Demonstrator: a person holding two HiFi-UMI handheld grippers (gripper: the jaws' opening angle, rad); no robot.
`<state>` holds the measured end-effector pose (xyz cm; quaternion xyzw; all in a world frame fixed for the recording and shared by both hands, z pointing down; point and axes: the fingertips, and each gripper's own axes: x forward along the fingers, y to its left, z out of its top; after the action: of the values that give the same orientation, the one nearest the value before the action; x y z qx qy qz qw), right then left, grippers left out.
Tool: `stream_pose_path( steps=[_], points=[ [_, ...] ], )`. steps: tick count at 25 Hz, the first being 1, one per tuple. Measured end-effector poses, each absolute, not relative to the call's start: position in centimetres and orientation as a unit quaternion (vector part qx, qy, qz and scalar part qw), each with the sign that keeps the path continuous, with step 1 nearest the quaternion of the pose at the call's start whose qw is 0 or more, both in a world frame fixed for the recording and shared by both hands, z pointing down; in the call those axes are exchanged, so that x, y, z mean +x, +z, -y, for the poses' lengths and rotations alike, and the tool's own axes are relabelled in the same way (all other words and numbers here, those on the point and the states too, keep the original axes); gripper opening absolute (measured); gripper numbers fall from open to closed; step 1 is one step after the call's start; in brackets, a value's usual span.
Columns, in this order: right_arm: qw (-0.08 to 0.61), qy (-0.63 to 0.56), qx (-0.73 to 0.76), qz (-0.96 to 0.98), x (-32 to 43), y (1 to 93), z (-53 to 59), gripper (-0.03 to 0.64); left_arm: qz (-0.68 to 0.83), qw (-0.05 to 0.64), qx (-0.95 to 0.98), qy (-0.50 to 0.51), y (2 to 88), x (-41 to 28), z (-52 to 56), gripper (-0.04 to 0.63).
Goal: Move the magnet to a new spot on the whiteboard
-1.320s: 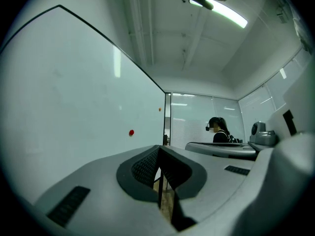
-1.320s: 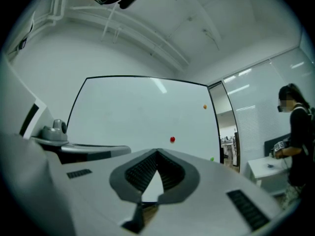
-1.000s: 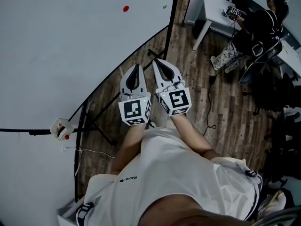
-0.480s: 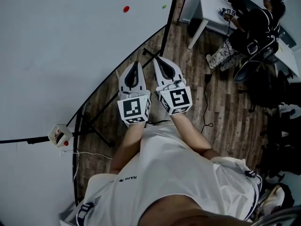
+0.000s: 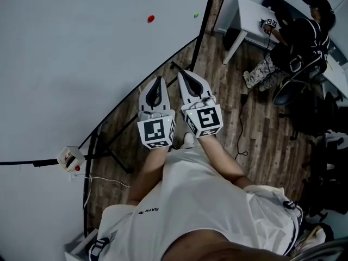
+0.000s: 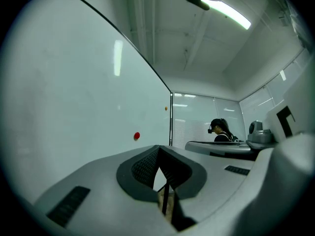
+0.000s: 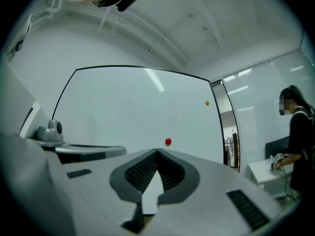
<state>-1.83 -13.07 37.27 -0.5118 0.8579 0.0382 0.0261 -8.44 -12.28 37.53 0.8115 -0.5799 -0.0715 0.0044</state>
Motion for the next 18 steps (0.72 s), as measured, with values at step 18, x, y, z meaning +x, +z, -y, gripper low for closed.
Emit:
stream_pose_path(
  steps=[18],
  points=[
    [0.042,0.031,-0.458,-0.887,-0.9,37.0,17.8,0.014,0.622,-0.007,0.780,-0.070,37.2,-7.0,16.7,0.002]
  ],
)
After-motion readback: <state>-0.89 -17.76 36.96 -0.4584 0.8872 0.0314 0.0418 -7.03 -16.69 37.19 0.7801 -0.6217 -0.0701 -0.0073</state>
